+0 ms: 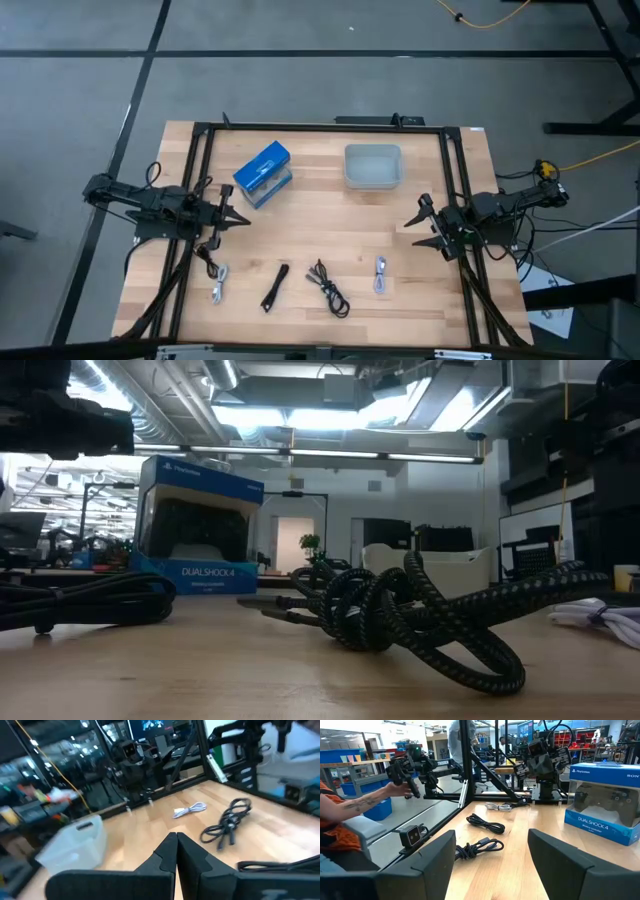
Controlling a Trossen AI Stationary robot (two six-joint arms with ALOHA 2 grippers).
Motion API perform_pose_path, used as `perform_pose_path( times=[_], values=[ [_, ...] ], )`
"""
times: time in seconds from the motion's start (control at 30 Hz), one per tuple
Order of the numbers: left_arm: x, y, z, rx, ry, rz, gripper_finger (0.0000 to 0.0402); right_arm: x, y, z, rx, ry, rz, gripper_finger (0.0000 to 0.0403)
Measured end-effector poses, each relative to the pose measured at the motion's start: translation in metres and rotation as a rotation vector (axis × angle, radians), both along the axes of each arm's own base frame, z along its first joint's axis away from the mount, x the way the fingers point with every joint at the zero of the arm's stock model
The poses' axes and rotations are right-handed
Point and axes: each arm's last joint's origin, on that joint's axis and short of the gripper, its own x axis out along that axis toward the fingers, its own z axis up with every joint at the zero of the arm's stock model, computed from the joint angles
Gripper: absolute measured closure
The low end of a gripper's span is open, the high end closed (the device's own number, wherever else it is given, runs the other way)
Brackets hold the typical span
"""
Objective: Pick and place USB-C Cables
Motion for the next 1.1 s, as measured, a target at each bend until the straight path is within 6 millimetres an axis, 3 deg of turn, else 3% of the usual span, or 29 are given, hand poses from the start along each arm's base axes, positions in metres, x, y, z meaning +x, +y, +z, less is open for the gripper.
perform_pose_path(
  times=[0.4, 0.67, 1.1],
  values=[
    [-0.015, -0.001, 0.047, -0.383, -0.432, -0.257, 0.0401, 0.0, 0.0, 0.0, -0.146, -0.051, -0.007, 0.015],
    [-0.033, 0.003, 0.069, -0.417, -0.72, -0.304, 0.0401, 0.0, 0.0, 0.0, -0.152, -0.054, -0.006, 0.015],
    [-0.032, 0.004, 0.068, -0.347, -0.746, -0.209, 0.0401, 0.0, 0.0, 0.0, -0.15, -0.054, -0.003, 0.015]
  ],
)
